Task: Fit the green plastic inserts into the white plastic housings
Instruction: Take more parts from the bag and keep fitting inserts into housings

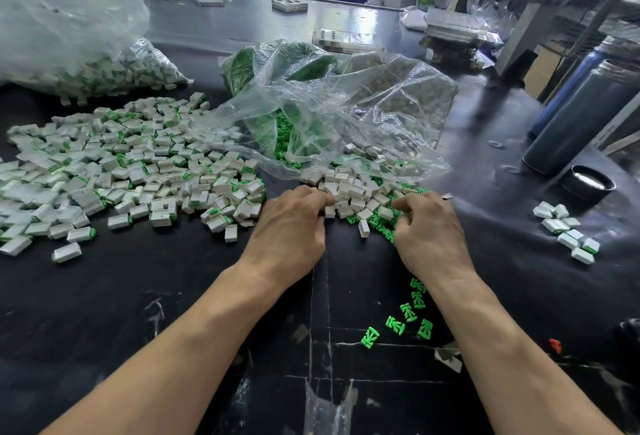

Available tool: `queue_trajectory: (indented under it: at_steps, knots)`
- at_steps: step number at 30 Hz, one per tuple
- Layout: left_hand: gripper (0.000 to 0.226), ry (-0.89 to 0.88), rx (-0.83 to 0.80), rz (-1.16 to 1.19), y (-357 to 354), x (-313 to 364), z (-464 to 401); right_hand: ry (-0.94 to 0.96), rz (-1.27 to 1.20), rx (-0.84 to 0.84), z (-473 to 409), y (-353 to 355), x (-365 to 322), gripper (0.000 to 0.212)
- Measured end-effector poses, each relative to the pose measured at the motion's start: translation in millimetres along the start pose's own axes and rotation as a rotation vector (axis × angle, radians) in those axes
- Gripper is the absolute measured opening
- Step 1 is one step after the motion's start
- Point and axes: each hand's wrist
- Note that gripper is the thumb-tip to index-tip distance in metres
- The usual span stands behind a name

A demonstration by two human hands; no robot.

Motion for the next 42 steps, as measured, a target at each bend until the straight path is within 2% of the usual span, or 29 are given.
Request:
queue_trajectory:
  at_steps: [6, 13, 18, 21, 26, 29, 34, 39, 42]
  knots:
    - [0.03, 0.005, 0.025, 0.048, 1.6, 1.7, 2.8, 0.025, 0.015, 0.005, 0.9, 2.6, -0.7, 0.026]
    - [0.037, 0.001, 0.017, -0.008, -3.3, 2.6, 1.4, 0.021, 0.147, -0.003, 0.4, 3.0, -0.5, 0.027]
    - [0.024, 0.004, 0.04, -0.014, -2.8, 2.7, 1.6, 0.011, 0.091, -0.013, 0.8, 1.8, 0.6, 0.024]
    - [0.025, 0.011, 0.04, -0.001, -2.4, 2.5, 2.7, 0.013, 0.033, 0.001, 0.9, 2.2, 0.9, 0.02]
    - [0.032, 0.017, 0.022, -0.012, -2.5, 2.8, 2.9, -0.009, 0.108, -0.013, -1.3, 4.6, 3.5, 0.026]
    - [0.027, -0.001, 0.01, -0.028, -3.3, 4.0, 2.7, -0.002, 0.11, -0.021, -1.0, 3.8, 2.5, 0.027]
    - [0.014, -0.017, 0.028, -0.019, -4.9, 5.8, 2.6, 0.011, 0.04, -0.003, 0.8, 4.7, 1.1, 0.019]
    - [0.024, -0.013, 0.03, 0.019, -4.8, 4.8, 3.5, -0.008, -0.064, -0.011, 0.5, 8.2, 2.7, 0.014]
    - [0.021, -0.019, 0.027, 0.003, -4.6, 3.2, 4.0, -0.036, -0.157, -0.003, -0.4, 11.6, 5.2, 0.012]
Point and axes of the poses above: each hand's wrist, its own z-axis away from the middle knuckle, its own y-axis out of the back of the hand, x = y × z, and after that the axes turned 4 degrees about x, right-handed
